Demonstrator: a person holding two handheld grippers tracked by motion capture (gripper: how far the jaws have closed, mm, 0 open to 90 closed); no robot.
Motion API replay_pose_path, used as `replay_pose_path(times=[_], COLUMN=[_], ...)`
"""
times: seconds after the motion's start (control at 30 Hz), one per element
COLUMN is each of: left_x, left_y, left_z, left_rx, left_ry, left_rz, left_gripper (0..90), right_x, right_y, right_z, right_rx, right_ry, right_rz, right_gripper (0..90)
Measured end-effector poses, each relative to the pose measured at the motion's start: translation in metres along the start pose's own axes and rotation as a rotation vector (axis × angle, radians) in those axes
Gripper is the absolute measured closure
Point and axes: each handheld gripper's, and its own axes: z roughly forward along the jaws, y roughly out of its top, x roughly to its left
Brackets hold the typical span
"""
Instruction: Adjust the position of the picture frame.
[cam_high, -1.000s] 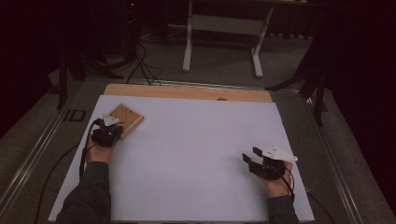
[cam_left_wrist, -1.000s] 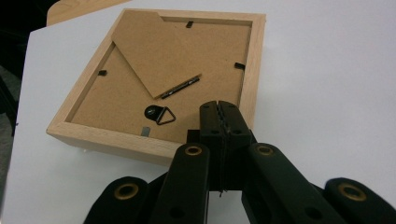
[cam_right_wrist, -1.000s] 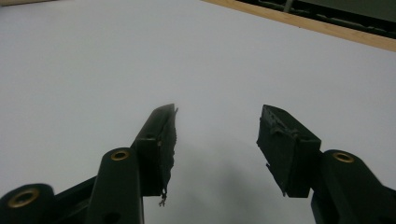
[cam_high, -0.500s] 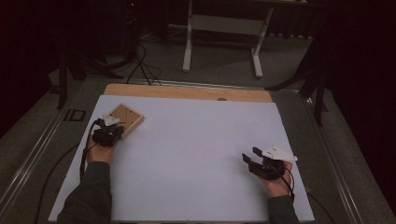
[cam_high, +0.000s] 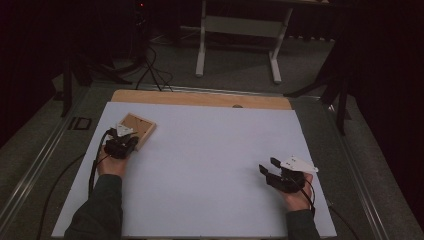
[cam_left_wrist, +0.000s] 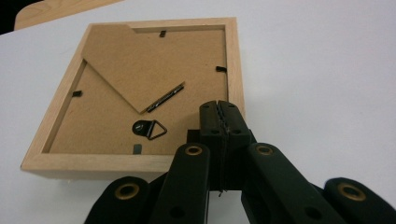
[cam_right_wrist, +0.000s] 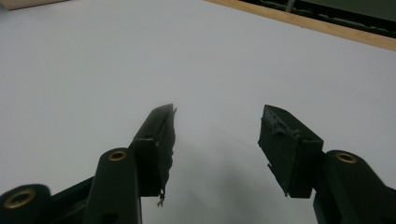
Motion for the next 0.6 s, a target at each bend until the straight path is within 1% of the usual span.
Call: replay_pose_path(times=[0.43,0.53,0.6], left_x=[-0.013,-0.020,-0.023], left_y=[0.002,0.003,0.004], left_z=[0.001,0.002,0.003], left_rx=[-0.008,-0.013,-0.016], left_ry=[-0.028,-0.043,-0.051], left_rz=[0.016,0.028,0.028], left_gripper=[89.8,89.8,89.8], right_x=[0.000,0.000,0.000], right_y=[0.000,0.000,0.000], right_z=[0.001,0.001,0.001], right_rx=[0.000,0.001,0.000], right_ry=[0.000,0.001,0.001], right_rz=[0.001,0.000,0.000], right_gripper=[43.7,43.7,43.7])
